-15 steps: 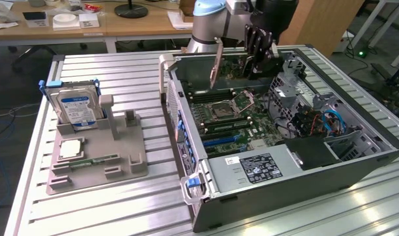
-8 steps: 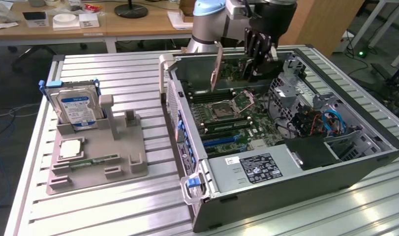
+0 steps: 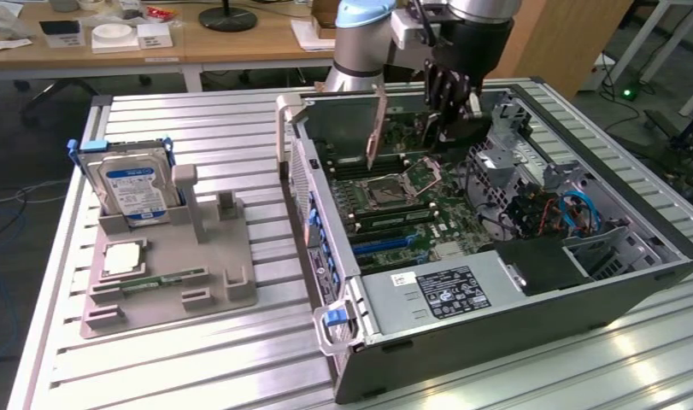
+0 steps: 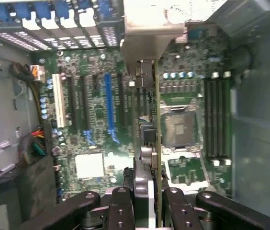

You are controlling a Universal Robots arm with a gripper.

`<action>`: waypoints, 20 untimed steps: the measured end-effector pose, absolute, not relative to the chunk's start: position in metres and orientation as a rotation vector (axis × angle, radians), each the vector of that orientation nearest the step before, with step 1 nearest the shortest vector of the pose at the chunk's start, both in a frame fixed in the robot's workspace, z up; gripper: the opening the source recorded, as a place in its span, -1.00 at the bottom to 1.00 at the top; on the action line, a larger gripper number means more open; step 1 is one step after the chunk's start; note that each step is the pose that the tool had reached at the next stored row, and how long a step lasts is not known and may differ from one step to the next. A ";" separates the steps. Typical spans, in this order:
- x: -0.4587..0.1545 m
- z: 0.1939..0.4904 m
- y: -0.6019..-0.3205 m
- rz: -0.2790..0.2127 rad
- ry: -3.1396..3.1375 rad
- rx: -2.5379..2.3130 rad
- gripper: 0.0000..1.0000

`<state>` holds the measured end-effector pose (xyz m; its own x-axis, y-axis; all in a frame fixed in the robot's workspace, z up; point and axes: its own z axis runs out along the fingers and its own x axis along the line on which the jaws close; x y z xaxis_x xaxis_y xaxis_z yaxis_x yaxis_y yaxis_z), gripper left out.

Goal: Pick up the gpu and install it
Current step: 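Insert the gpu into the slot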

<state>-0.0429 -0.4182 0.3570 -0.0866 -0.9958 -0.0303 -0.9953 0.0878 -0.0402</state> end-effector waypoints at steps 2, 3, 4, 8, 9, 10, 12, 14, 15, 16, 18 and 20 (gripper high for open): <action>-0.043 0.354 -0.419 -0.014 2.280 -2.089 -0.43; -0.043 0.352 -0.419 -0.014 2.280 -2.089 -0.43; -0.043 0.350 -0.419 -0.014 2.280 -2.089 -0.43; -0.043 0.343 -0.419 -0.013 2.274 -2.095 -0.43; -0.043 0.341 -0.419 -0.014 2.273 -2.097 -0.43; -0.043 0.340 -0.419 -0.016 2.274 -2.098 -0.43; -0.043 0.338 -0.419 -0.016 2.274 -2.098 -0.43; -0.044 0.336 -0.419 -0.017 2.274 -2.098 -0.43; -0.046 0.335 -0.419 -0.017 2.274 -2.099 -0.43; -0.048 0.335 -0.419 -0.017 2.274 -2.099 -0.43; -0.051 0.333 -0.419 -0.017 2.274 -2.099 -0.43; -0.052 0.332 -0.420 -0.017 2.274 -2.099 -0.43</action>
<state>-0.0522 -0.4197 0.3323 -0.0793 -0.9965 -0.0269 -0.9960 0.0803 -0.0400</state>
